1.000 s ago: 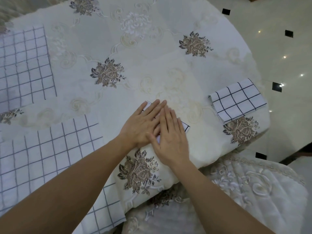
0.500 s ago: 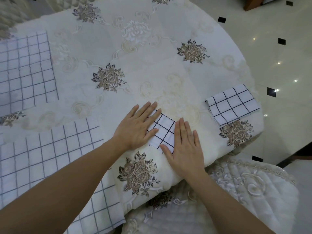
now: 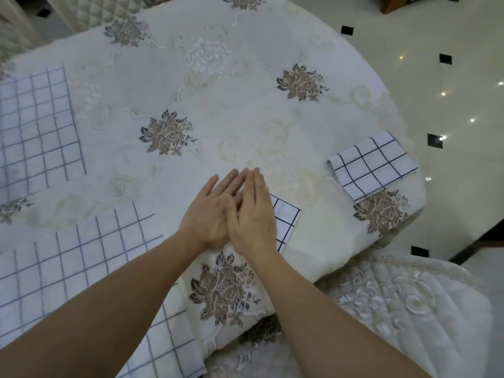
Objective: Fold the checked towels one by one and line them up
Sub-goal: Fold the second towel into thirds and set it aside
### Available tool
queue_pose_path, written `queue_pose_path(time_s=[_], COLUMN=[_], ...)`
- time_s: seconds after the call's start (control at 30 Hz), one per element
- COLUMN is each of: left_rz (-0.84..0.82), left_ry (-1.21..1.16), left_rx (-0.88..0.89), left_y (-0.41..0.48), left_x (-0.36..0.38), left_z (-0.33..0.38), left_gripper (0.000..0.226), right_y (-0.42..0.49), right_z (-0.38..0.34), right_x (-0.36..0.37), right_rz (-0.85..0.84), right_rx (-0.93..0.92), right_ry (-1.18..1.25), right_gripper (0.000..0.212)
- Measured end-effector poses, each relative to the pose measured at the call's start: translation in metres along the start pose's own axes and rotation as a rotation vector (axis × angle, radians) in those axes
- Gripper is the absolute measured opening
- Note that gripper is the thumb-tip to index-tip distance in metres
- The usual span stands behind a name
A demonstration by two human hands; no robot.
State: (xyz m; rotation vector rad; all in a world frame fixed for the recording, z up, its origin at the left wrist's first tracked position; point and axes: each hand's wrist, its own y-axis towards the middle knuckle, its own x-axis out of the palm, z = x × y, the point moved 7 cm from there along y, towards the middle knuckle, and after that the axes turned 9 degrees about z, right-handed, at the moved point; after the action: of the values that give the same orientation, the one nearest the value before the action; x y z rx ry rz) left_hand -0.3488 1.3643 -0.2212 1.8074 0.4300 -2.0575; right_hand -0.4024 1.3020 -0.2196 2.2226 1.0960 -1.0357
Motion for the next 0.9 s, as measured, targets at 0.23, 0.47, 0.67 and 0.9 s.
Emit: queue_pose_path(time_s=[0.23,0.47,0.67,0.9], left_rz=[0.019,0.045,0.042,0.042], left_ry=[0.028,0.054,0.049,0.047], left_rx=[-0.021,-0.008,-0.017,-0.015], left_y=[0.000,0.000,0.000,0.000], left_x=[0.004,0.005,0.004,0.002], left_z=[-0.003,-0.004,-0.003,-0.003], left_gripper=[0.064,0.063,0.063,0.066], right_y=[-0.018,-0.029,-0.036,-0.046], right_z=[0.021,0.039,0.053,0.069], right_x=[-0.014,-0.021,-0.032,-0.046], right_rz=[0.098,0.029,0.022,-0.022], right_rx=[-0.017,-0.027,-0.034,-0.016], right_ry=[-0.163,-0.340,-0.446,-0.512], right_gripper=[0.073,0.082,0.087,0.094])
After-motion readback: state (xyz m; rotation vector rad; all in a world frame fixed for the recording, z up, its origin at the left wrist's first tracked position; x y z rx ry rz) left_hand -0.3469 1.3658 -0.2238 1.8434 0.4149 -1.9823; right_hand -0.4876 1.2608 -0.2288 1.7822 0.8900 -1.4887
